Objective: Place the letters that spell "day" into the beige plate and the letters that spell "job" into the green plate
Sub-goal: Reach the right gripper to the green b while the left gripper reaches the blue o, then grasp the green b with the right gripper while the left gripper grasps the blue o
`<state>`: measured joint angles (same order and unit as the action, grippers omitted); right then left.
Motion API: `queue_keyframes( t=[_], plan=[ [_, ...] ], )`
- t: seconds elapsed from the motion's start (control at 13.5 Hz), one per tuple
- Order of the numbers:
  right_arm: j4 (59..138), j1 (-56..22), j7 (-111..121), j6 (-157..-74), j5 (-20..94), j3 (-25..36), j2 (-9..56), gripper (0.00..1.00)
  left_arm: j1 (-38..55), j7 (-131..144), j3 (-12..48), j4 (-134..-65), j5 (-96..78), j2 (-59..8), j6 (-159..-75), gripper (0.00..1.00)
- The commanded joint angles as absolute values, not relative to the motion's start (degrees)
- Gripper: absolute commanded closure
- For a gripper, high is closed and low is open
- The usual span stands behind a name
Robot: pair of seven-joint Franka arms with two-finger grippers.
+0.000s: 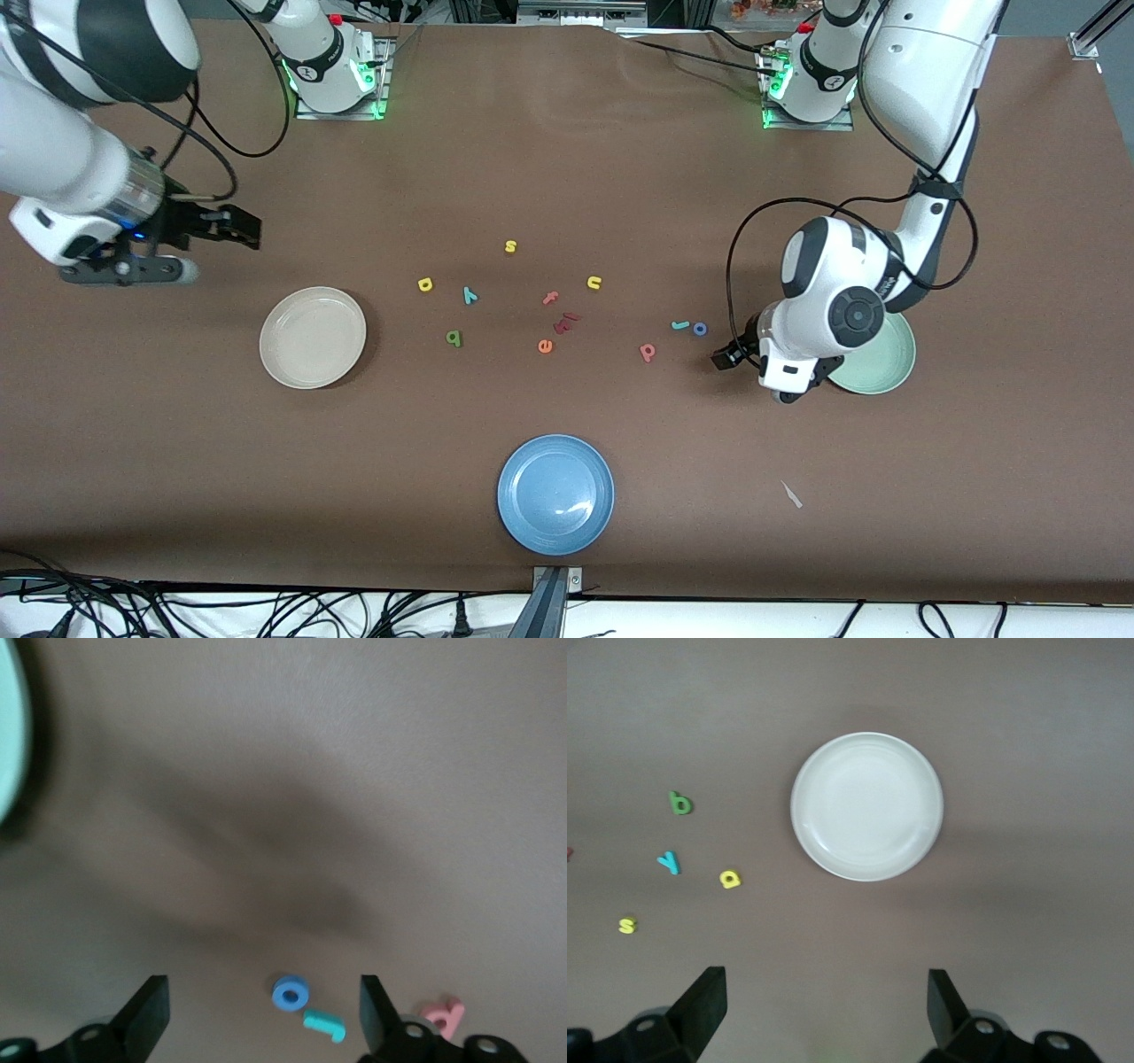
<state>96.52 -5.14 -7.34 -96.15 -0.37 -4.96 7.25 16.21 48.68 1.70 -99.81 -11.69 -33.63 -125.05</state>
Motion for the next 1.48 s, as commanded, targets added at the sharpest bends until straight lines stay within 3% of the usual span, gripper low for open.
queue_keyframes(
  t=[0.0,0.07,0.74,0.81,1.03,1.26,1.4],
  plan=[
    [95.5,-8.2,-10.2,-100.7,0.7,-4.8,11.9,0.00,17.6,50.8,1.5,-101.2,-13.2,-35.1,-127.5,0.16],
    [95.6,-9.8,-12.0,-102.5,0.7,-4.8,13.1,0.00,17.8,50.9,1.7,-101.2,-13.3,-35.9,-127.5,0.28],
    [94.9,-18.0,-17.7,-124.6,0.4,-4.8,29.0,0.01,19.2,52.0,2.5,-101.1,-15.4,-37.9,-128.7,0.32],
    [94.9,-18.2,-18.9,-126.2,0.1,-4.8,30.6,0.02,19.2,52.1,2.5,-101.0,-15.4,-38.2,-128.7,0.34],
    [95.0,-19.6,-19.2,-129.3,-0.1,-4.7,34.2,0.24,19.2,52.1,2.5,-101.0,-17.0,-38.5,-128.7,0.41],
    [95.6,-20.7,-19.5,-129.3,-0.2,-4.7,37.3,0.28,19.3,52.5,2.5,-101.1,-17.3,-39.0,-128.7,0.46],
    [95.6,-23.4,-22.3,-129.6,-0.2,-4.6,39.0,0.28,19.3,52.9,2.5,-101.1,-17.2,-39.4,-128.7,0.57]
  ],
)
